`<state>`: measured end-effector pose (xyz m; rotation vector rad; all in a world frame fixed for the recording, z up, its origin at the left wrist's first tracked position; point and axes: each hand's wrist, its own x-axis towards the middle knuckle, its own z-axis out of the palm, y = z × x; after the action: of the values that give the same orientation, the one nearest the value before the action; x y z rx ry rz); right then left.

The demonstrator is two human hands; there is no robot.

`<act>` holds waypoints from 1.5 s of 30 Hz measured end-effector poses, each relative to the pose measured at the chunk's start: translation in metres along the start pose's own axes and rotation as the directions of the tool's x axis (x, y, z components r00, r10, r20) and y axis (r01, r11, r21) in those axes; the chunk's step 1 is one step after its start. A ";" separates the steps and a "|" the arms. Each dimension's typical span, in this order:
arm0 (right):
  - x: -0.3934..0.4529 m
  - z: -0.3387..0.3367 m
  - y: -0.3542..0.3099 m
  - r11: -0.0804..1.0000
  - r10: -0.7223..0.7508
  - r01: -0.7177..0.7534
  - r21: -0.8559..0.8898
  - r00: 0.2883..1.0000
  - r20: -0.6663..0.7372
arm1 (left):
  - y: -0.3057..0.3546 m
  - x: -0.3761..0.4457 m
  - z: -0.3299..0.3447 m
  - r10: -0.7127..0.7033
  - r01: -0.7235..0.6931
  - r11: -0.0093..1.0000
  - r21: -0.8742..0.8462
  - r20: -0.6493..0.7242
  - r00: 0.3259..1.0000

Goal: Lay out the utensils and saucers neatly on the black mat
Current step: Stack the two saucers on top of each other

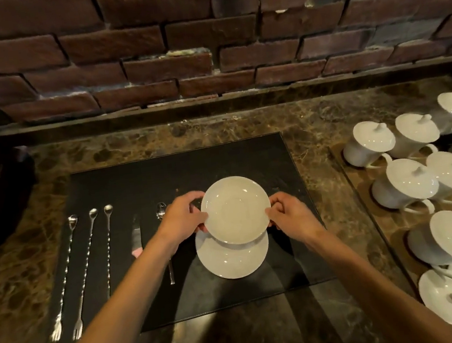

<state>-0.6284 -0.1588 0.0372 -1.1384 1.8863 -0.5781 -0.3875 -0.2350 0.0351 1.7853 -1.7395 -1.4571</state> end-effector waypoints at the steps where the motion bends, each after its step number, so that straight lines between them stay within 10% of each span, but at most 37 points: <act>1: -0.002 0.006 0.002 1.000 -0.003 0.003 -0.023 1.000 0.008 | -0.007 -0.006 0.001 0.003 -0.003 1.000 -0.017 -0.003 1.000; 34: -0.004 0.019 0.012 0.950 0.121 -0.104 -0.294 0.992 0.041 | -0.037 -0.031 0.005 -0.089 0.076 0.991 0.112 0.116 0.989; 40: -0.004 0.009 0.013 0.888 0.273 -0.352 0.297 0.922 0.276 | -0.043 -0.034 0.003 -0.220 0.279 0.908 -0.313 0.213 0.952; 45: -0.001 0.012 0.021 0.852 0.230 -0.345 0.393 0.922 0.311 | -0.042 -0.031 0.006 -0.229 0.299 0.886 -0.354 0.225 0.947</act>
<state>-0.6282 -0.1475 0.0162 -0.5817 1.5567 -0.6161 -0.3596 -0.1950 0.0152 1.7681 -1.1898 -1.9650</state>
